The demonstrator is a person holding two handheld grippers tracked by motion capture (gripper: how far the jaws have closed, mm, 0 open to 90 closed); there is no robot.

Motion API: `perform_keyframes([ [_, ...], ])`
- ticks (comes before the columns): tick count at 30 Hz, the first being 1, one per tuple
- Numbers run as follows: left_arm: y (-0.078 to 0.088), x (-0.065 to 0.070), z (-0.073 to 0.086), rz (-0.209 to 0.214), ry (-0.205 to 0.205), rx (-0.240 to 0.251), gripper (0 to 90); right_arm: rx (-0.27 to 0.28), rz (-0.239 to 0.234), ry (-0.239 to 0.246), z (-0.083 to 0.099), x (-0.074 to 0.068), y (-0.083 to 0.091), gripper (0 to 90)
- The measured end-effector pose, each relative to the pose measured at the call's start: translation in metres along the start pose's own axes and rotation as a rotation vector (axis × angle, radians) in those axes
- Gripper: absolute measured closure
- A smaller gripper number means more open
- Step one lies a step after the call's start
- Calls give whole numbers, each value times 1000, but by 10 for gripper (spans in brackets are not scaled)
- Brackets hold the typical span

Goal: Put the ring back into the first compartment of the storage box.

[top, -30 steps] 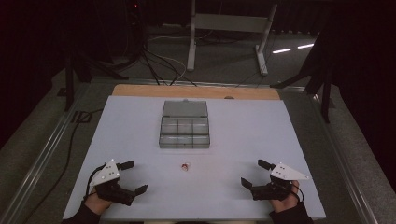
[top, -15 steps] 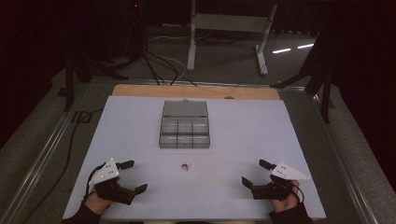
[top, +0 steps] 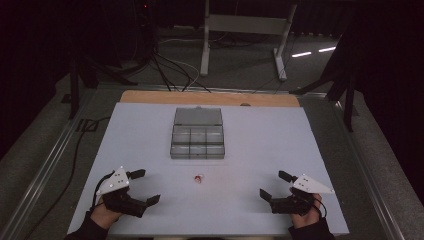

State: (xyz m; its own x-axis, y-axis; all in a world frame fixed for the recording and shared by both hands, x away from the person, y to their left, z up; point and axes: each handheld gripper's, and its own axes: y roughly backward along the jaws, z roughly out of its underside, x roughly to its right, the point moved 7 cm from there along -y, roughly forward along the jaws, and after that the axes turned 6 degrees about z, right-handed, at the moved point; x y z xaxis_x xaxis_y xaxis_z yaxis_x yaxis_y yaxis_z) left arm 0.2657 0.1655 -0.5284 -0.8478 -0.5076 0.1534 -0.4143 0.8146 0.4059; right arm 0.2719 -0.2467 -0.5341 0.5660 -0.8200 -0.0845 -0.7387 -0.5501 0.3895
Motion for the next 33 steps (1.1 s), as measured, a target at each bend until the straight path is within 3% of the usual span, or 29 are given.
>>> perform_keyframes([
  [15, -9, 5, -24, -3, 0, 12, 4, 3, -1, -5, 0, 0, 1, 0],
  [33, -37, 16, -43, 3, 3, 15, 4, 6, 0, 1, -1, -1, 2, 0],
])
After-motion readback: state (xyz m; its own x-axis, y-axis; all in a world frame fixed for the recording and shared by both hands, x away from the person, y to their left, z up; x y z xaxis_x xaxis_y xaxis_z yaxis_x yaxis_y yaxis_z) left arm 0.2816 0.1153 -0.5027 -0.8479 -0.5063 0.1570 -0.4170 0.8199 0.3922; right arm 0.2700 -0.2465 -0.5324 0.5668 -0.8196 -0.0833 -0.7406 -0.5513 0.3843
